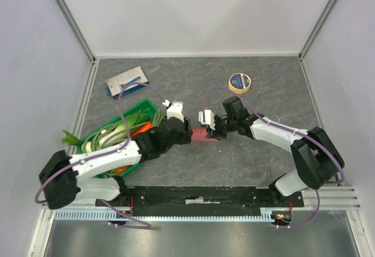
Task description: Fold the paper box
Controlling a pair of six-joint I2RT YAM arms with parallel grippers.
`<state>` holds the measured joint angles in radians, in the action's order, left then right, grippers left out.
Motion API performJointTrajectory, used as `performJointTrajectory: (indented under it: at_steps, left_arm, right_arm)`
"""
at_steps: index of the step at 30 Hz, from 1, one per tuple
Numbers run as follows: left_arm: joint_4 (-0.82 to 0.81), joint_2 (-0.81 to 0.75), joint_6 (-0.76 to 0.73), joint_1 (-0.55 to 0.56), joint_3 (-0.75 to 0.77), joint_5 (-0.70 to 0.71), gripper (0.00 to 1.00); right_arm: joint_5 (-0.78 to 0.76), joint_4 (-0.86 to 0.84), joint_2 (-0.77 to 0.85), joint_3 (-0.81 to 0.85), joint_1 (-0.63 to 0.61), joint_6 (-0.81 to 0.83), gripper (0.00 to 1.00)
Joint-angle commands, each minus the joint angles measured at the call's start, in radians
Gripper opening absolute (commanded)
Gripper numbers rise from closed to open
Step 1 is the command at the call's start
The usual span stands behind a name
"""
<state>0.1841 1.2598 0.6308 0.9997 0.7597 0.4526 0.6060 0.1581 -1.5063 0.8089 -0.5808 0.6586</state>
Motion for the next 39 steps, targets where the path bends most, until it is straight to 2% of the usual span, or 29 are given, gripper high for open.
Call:
performJointTrajectory:
  at_steps: [1,3,4,6,12,21,32,39]
  left_arm:
    - [-0.099,-0.158,-0.166,-0.096,-0.072,-0.170,0.52]
    - [-0.144,-0.174,-0.251,-0.142,-0.109,-0.294,0.47]
    - [-0.144,-0.163,-0.282,-0.188,-0.109,-0.337,0.41]
    - [-0.158,-0.157,-0.389,-0.203,-0.112,-0.437,0.38]
    - [-0.210,-0.126,-0.465,-0.223,-0.108,-0.529,0.31]
    - [-0.229,-0.013,-0.480,-0.231,-0.077,-0.536,0.32]
    - [-0.213,-0.028,-0.499,-0.245,-0.062,-0.465,0.38]
    - [-0.206,-0.017,-0.510,-0.271,-0.045,-0.526,0.34]
  right_arm:
    - [0.026,0.006,-0.015,0.013,-0.005,0.007,0.26]
    - [0.025,0.006,-0.012,0.012,-0.005,0.009,0.26]
    - [0.024,0.006,-0.012,0.012,-0.005,0.009,0.25]
    - [0.026,0.006,-0.012,0.012,-0.005,0.009,0.26]
    - [0.031,0.008,-0.014,0.013,-0.007,0.010,0.25]
    - [0.038,0.008,-0.009,0.009,-0.005,0.009,0.25]
    - [0.038,0.008,-0.015,0.015,-0.007,0.009,0.25]
    - [0.038,0.011,-0.015,0.016,-0.005,0.009,0.25]
